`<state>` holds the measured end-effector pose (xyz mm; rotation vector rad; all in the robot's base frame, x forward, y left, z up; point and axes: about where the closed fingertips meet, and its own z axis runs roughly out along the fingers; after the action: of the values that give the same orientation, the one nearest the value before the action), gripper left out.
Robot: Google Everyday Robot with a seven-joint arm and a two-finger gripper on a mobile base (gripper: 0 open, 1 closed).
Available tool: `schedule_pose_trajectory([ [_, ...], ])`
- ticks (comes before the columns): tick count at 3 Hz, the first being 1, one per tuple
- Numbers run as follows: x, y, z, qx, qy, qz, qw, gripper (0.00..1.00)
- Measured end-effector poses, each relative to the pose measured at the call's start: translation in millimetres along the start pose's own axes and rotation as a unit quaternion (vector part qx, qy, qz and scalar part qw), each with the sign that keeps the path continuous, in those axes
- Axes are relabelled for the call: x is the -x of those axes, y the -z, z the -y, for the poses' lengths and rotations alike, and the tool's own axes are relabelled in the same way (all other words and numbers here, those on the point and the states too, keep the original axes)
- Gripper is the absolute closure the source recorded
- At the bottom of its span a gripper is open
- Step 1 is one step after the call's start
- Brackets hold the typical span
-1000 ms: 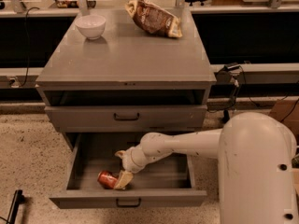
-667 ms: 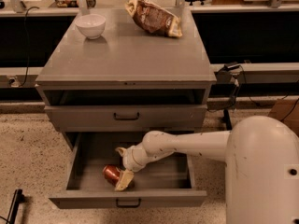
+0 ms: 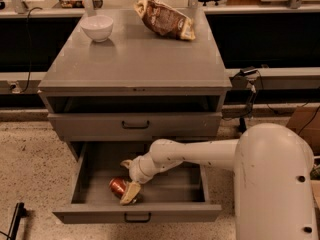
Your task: Pick coke can from middle drawer and place on counter
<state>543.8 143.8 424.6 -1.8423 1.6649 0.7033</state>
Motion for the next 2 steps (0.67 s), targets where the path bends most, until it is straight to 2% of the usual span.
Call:
schedule_pose_trajectory([
  [1,-3.5,-3.9,4.5,0.001,-0.012,0.002,0.9999,0.31],
  [2,-5.6,-5.1,7.1,0.006,-0.021,0.008,0.9997,0.37],
])
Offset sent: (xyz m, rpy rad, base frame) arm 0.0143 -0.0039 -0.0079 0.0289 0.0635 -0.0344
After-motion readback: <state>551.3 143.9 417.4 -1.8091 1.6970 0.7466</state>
